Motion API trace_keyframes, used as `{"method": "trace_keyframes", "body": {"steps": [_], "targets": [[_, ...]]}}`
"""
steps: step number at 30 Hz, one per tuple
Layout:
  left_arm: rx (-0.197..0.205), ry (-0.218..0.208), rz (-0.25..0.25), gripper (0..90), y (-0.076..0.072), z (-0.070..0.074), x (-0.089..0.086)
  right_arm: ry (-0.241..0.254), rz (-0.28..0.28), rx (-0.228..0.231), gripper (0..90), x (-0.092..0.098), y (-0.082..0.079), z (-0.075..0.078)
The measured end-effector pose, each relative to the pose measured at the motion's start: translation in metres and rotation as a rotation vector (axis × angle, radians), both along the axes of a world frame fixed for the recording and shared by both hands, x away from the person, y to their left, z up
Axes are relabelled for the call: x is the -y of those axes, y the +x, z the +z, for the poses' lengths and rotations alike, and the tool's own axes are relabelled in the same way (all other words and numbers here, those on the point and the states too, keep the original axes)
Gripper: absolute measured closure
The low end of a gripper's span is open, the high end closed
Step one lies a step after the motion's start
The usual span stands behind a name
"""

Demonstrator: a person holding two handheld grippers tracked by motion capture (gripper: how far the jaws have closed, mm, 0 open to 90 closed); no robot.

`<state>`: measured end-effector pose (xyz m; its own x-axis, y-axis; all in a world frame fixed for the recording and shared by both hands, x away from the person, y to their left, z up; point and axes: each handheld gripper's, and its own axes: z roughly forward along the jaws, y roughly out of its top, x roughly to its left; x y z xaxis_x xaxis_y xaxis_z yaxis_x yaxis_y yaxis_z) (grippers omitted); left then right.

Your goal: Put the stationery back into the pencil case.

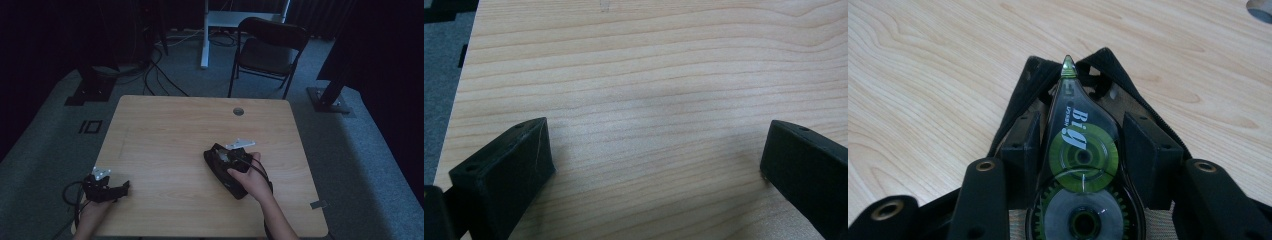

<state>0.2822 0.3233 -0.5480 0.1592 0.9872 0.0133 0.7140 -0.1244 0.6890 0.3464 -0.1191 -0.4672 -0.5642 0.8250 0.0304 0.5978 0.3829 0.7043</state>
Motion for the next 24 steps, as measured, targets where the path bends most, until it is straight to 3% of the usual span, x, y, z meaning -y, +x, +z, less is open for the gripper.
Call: {"method": "trace_keyframes", "body": {"steps": [7, 16, 19, 24], "targets": [[0.000, 0.000, 0.000, 0.6, 0.000, 0.000, 0.000, -0.015, -0.016, -0.028, 50.8, -0.003, 0.005, -0.008], [0.000, 0.000, 0.000, 0.6, 0.000, 0.000, 0.000, -0.064, -0.015, -0.069, 50.8, -0.008, 0.010, -0.016], [0.000, 0.000, 0.000, 0.6, 0.000, 0.000, 0.000, -0.100, -0.012, -0.060, 50.8, -0.011, 0.011, -0.017], [0.000, 0.000, 0.000, 0.6, 0.000, 0.000, 0.000, -0.096, -0.018, -0.075, 50.8, -0.012, 0.013, -0.020]]}}
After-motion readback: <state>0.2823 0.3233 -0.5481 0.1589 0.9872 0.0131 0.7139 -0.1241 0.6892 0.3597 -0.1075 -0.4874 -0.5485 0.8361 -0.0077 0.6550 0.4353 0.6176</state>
